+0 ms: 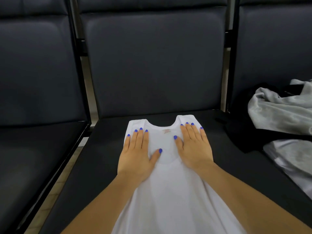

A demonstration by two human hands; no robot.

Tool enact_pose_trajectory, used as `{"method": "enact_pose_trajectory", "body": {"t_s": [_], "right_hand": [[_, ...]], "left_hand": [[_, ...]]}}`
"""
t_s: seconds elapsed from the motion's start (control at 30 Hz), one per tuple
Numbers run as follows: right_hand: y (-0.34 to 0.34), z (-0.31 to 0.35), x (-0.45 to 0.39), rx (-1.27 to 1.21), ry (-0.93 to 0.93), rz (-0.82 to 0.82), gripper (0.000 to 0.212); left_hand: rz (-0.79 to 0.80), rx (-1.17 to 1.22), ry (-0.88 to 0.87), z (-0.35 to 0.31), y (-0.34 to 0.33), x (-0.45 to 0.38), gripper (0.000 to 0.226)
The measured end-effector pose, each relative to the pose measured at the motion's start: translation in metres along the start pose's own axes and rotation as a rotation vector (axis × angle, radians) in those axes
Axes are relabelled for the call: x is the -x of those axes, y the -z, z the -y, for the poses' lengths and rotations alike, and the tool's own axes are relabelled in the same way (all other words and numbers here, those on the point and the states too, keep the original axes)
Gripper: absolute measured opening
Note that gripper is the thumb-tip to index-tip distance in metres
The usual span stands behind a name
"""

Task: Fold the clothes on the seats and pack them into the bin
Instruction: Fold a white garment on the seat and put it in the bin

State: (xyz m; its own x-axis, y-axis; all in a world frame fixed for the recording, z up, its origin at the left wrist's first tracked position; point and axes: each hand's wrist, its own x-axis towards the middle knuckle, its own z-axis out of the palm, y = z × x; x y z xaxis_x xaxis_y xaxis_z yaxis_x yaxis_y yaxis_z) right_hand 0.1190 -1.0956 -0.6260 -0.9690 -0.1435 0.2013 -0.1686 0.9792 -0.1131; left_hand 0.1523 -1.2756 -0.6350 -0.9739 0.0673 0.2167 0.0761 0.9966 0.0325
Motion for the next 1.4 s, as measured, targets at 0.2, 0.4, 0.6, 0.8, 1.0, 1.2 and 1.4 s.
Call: {"method": "enact_pose_trajectory", "body": {"t_s": [0.2,0.4,0.6,0.8,1.0,1.2,1.4], "right_hand": [[0.008,-0.004,-0.06,0.001,-0.023,0.088,0.057],[0.016,0.003,-0.069,0.089,-0.055,0.167,0.058],[0.06,0.035,-0.026,0.092,-0.015,0.15,0.053],[0.104,0.029,0.07,0.065,0.047,0.337,0.049],[0.127,-0.021,0.139,0.383,-0.113,0.564,0.039],[0.123,-0.059,0.15,-0.036,-0.234,0.803,0.037],[0.13,-0.068,0.153,-0.469,-0.42,0.653,0.028]], "left_hand": [[0.093,0.027,0.024,0.014,0.012,-0.049,0.08],[0.182,0.08,-0.133,0.024,0.047,-0.043,0.052],[0.267,0.13,-0.157,0.039,0.109,0.08,0.066],[0.493,0.036,0.202,0.036,0.125,0.164,0.048],[0.491,-0.042,0.175,0.038,0.107,0.166,0.027],[0.105,0.841,0.586,0.056,0.103,0.166,0.033],[0.01,0.899,0.662,0.078,0.099,0.17,0.029]]}}
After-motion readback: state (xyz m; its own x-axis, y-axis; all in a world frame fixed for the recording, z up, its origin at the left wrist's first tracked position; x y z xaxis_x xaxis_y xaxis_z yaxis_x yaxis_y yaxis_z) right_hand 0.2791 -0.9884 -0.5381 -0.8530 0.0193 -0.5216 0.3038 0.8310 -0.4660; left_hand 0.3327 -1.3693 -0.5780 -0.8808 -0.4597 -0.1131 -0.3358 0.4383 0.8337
